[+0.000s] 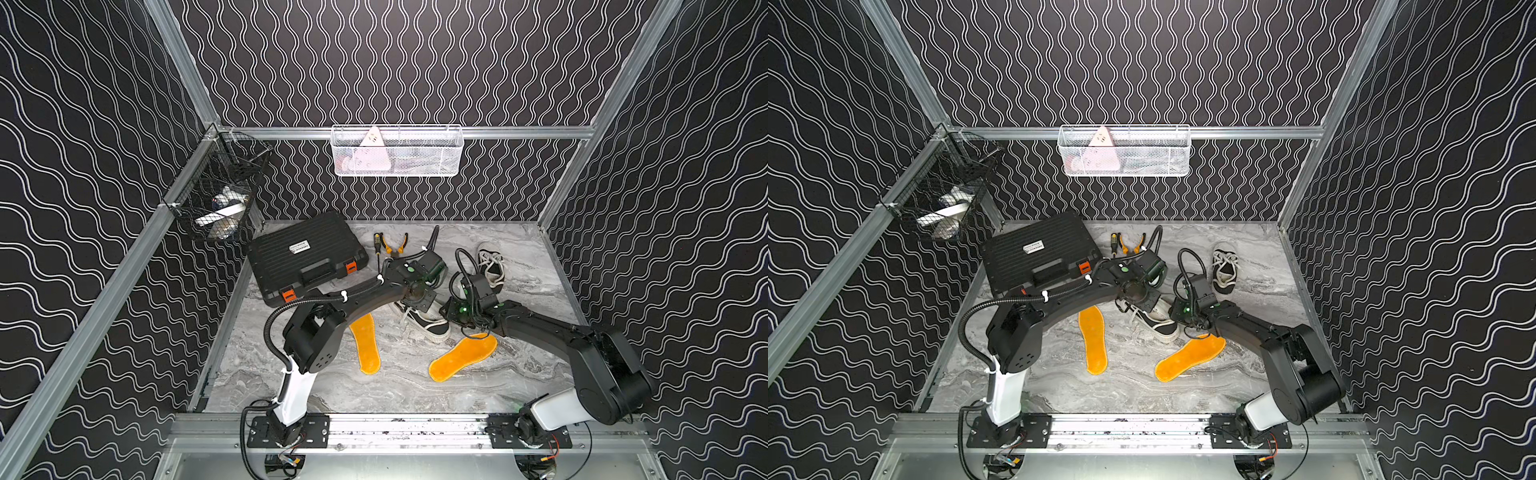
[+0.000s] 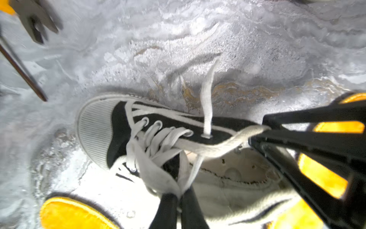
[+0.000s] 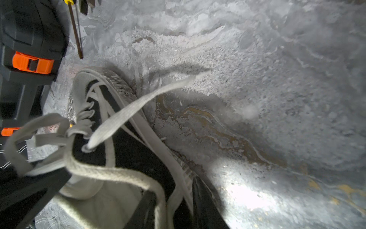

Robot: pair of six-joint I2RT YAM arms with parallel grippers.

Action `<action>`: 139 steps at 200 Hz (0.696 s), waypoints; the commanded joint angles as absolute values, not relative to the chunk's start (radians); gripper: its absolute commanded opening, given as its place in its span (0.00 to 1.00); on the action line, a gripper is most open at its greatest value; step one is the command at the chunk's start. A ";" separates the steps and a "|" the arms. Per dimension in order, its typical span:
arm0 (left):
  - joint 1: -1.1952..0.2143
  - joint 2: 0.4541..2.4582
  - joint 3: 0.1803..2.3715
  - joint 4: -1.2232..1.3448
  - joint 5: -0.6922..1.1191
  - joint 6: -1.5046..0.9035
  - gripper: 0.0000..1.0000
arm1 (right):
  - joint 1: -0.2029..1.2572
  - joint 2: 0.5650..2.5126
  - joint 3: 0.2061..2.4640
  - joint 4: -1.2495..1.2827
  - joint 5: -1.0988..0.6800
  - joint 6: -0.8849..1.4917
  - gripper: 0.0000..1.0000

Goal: Insert the insole into the shoe
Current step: Adjust the shoe at the center of the board.

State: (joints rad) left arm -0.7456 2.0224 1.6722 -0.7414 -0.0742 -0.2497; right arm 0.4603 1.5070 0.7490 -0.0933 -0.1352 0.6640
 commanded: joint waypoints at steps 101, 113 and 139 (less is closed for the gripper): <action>-0.614 1.928 1.536 -0.595 0.204 -0.463 0.00 | 0.445 1.584 0.952 -0.257 -0.084 0.526 0.54; -0.614 1.921 1.527 -0.579 0.213 -0.481 0.00 | 0.462 1.572 0.957 -0.281 -0.066 0.528 0.58; -0.612 1.913 1.522 -0.574 0.212 -0.494 0.00 | 0.500 1.579 0.953 -0.316 -0.028 0.542 0.63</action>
State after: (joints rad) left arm -0.6140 1.9301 1.5249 -0.6102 0.1905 -0.4438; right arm 0.4839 1.5768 0.9493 -0.2501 -0.0715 0.5400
